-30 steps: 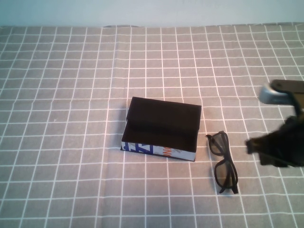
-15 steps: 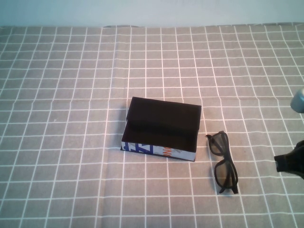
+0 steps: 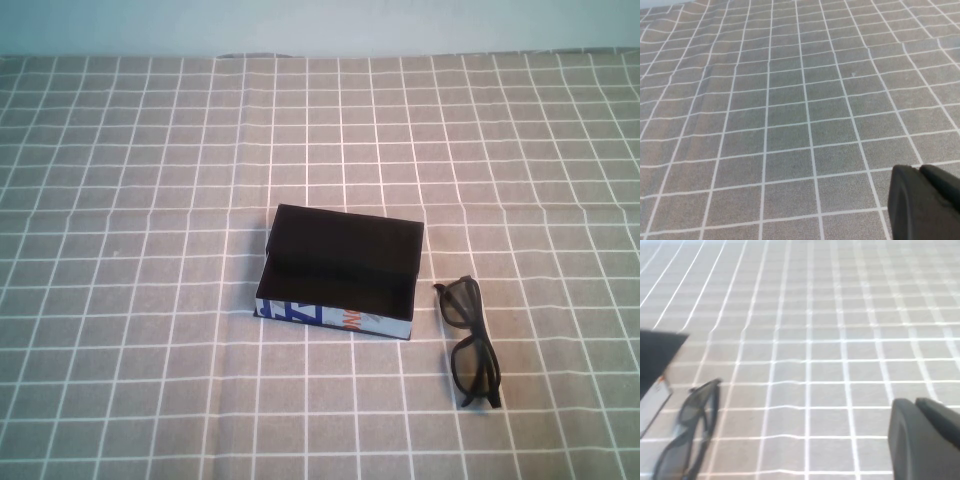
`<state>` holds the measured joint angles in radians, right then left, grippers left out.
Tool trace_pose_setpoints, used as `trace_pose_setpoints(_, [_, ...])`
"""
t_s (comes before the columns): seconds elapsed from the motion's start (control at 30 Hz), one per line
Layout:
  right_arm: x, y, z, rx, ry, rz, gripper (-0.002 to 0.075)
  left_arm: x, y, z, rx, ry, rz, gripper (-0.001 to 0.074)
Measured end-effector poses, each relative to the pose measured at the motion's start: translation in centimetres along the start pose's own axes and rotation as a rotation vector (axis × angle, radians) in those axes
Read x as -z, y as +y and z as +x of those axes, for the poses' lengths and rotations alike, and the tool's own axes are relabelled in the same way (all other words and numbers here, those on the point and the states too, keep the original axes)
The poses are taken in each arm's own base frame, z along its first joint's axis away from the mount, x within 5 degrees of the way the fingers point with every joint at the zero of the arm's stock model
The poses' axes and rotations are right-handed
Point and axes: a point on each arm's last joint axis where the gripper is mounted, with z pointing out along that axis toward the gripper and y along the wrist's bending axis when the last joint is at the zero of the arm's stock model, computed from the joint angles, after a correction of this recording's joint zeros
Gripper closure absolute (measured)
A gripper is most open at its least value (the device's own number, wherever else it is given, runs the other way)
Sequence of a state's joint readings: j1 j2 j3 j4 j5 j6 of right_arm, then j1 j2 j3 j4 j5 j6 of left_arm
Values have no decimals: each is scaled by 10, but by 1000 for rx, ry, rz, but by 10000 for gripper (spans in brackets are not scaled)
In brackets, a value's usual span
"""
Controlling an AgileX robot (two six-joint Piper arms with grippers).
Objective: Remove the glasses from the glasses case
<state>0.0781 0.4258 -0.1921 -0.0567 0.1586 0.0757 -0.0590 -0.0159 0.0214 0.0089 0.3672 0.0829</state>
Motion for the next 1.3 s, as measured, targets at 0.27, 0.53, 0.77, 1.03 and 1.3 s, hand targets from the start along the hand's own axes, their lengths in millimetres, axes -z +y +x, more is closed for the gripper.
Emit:
trace_pose_setpoints(0.27, [26, -5, 36, -20, -208, 9, 743, 0, 0, 0, 0, 0, 0, 739])
trace_pose_setpoints(0.53, [32, -5, 40, -20, -226, 4, 743, 0, 0, 0, 0, 0, 0, 739])
trace_pose_setpoints(0.77, [30, -5, 44, -8, -194, 2, 743, 0, 0, 0, 0, 0, 0, 739])
trace_pose_setpoints(1.03, [24, -2, 65, 44, -80, -37, 743, 0, 0, 0, 0, 0, 0, 739])
trace_pose_setpoints(1.3, [24, -1, 67, 39, -56, -49, 743, 0, 0, 0, 0, 0, 0, 739])
